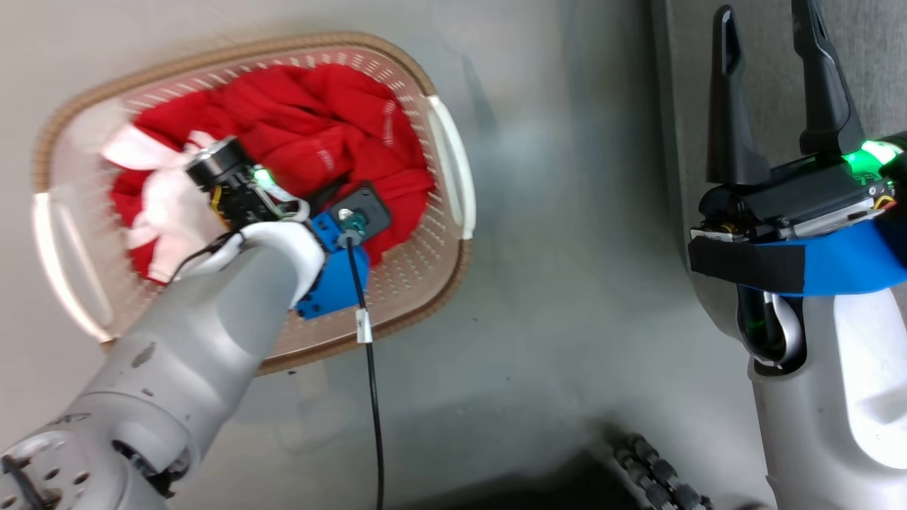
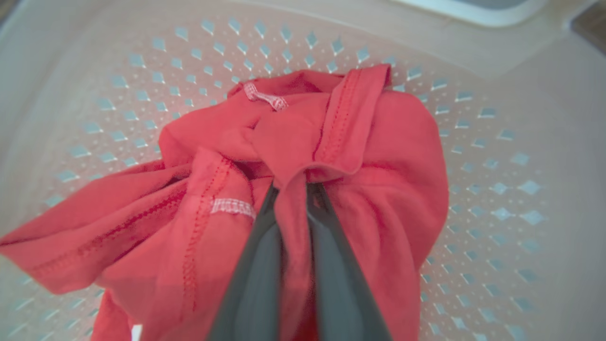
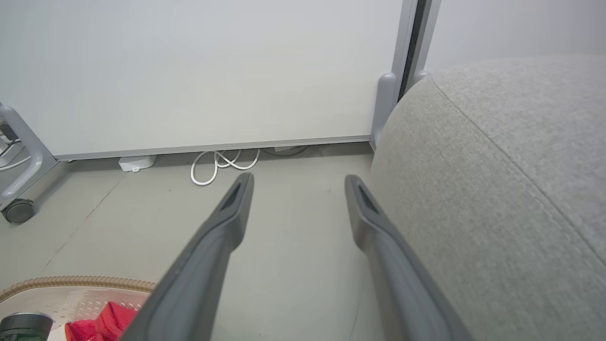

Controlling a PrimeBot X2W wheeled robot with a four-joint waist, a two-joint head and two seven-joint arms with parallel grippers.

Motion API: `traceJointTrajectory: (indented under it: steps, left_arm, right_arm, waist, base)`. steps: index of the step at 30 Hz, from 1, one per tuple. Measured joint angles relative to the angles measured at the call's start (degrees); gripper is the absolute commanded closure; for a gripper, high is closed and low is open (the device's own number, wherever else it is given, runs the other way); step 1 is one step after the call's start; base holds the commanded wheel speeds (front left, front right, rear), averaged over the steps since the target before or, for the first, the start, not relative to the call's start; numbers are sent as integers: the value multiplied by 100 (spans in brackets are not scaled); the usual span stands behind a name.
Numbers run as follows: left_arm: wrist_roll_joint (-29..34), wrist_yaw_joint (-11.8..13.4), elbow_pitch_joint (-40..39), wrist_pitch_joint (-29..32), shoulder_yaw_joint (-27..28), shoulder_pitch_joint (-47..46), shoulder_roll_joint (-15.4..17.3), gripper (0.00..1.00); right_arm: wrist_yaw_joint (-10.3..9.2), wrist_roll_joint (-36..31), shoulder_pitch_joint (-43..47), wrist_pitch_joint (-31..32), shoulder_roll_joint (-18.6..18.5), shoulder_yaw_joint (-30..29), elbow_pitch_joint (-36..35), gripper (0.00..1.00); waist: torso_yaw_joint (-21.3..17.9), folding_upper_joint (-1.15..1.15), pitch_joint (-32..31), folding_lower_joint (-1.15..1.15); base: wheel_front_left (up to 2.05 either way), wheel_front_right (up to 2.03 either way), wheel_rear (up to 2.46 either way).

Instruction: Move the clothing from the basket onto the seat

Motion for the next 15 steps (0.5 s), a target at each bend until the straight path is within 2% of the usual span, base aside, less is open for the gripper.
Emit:
traceJointTrajectory:
  steps: [9,15]
  left_arm:
    - [-407,25,-175,-483,307,99,-334,100]
    - [-541,192,-1141,-501,801,352,-342,100]
  right_arm:
    - [0,-236,31,0,2,-60,196,0]
    - [-1,-354,240,0,2,-145,334,0]
  waist:
    - [386,0,-724,0]
    - [609,0,-1299,0]
  base:
    - [0,0,0]
    - [0,0,0]
